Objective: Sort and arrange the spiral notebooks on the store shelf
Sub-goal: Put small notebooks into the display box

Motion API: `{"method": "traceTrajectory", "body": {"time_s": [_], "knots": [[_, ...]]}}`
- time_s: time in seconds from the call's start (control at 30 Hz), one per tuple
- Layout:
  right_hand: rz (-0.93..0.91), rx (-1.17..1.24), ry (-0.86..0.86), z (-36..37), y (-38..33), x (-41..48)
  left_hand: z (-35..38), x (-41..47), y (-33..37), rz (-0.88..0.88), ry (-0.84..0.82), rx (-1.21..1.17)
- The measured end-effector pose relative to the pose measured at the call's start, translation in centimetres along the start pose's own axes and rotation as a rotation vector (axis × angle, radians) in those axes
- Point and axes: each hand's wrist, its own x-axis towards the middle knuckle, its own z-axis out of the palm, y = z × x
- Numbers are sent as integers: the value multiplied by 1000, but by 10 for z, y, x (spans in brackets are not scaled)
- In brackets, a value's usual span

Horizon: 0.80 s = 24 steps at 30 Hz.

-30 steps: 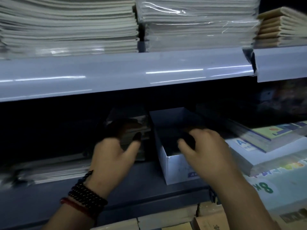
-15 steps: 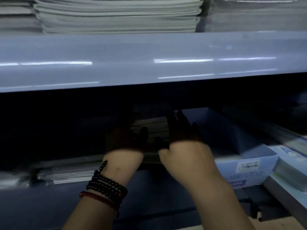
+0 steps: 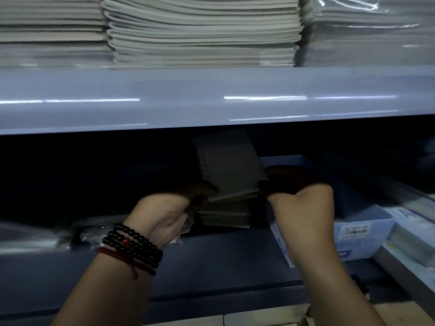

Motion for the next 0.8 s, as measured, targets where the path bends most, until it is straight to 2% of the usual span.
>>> {"method": "traceTrajectory", "body": {"time_s": [0.07,0.13,0.23,0.33,0.43,0.5,0.6,0.63,0.8], "knots": [[-13,36,-55,-12,1,1,-4,-9,3,16,-31,-76],[-3,76,-106,-16,-3,0,-8,-14,8,38,16,-116],[30,52,-121,-22,-2,-2,-16,-19,14,27,38,-70],[80,69,-141,-28,-6,-6,-21,-26,22,4,-23,-32],[143,174,-122,-30,-16,-10,-20,-32,28,3,-46,-119],[234,251,-218,-33,-27,-17,-15,-35,27,-7,-34,-188],[328,156,-416,-40,-39,-25,4,-41,14,-65,-80,-267],[319,113,-408,-43,-39,-25,11,-44,10,-84,-78,-292],[106,-2,-63,-71,-36,-6,27,-43,2,-64,55,-341]]}}
